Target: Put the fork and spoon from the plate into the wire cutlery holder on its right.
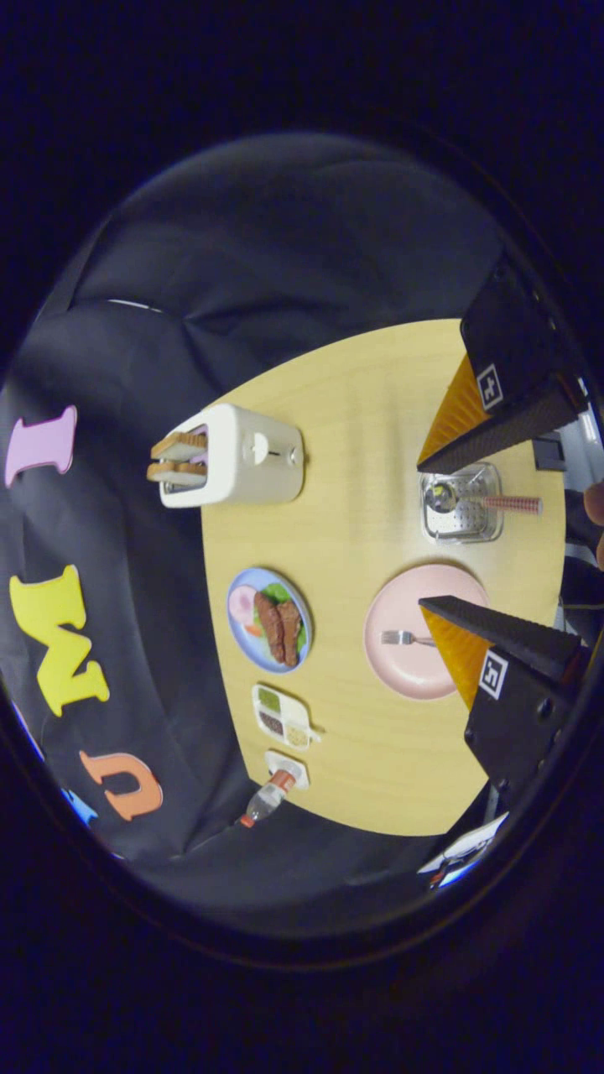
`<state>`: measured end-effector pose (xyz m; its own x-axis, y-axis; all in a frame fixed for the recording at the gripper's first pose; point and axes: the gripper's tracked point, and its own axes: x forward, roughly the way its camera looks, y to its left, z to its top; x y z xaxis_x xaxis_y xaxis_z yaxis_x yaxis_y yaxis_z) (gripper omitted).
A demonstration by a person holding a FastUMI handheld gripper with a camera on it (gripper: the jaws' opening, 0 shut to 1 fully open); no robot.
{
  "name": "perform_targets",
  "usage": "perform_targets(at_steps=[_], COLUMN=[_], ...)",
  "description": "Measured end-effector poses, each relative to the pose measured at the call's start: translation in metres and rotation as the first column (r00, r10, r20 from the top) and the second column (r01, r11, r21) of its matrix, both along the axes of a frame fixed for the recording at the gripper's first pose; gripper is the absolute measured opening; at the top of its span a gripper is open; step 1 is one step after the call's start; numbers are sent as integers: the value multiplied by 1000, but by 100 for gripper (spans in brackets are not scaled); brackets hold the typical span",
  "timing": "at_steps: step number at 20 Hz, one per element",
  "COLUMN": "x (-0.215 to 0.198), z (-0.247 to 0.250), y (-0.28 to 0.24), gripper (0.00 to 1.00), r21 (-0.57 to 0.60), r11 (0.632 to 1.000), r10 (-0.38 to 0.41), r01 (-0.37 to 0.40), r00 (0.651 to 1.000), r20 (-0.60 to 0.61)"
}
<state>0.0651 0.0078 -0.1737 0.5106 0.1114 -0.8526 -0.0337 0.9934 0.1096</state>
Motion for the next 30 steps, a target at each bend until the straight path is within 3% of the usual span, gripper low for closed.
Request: perform_targets(at_steps=[4,7,10,16,22,27,29,30], x=[-26,-41,-51,-60,-52,-52,-55,-54], z=[-23,-56,-96,-157,-184,-194,-184,-180], y=[72,110,133,139,140,138,136,137], gripper=[90,89,89,90,57,10,1,1], r21=[1,-30,-50,-55,-61,-49,-45,-31], r11=[994,988,990,998,998,998,998,999], r10=[110,155,139,33,-11,-42,-48,-44], r01=[-111,-153,-135,-35,4,34,41,38], r00=[990,983,988,999,993,983,980,979], r20=[87,102,72,-35,-114,-177,-193,-197])
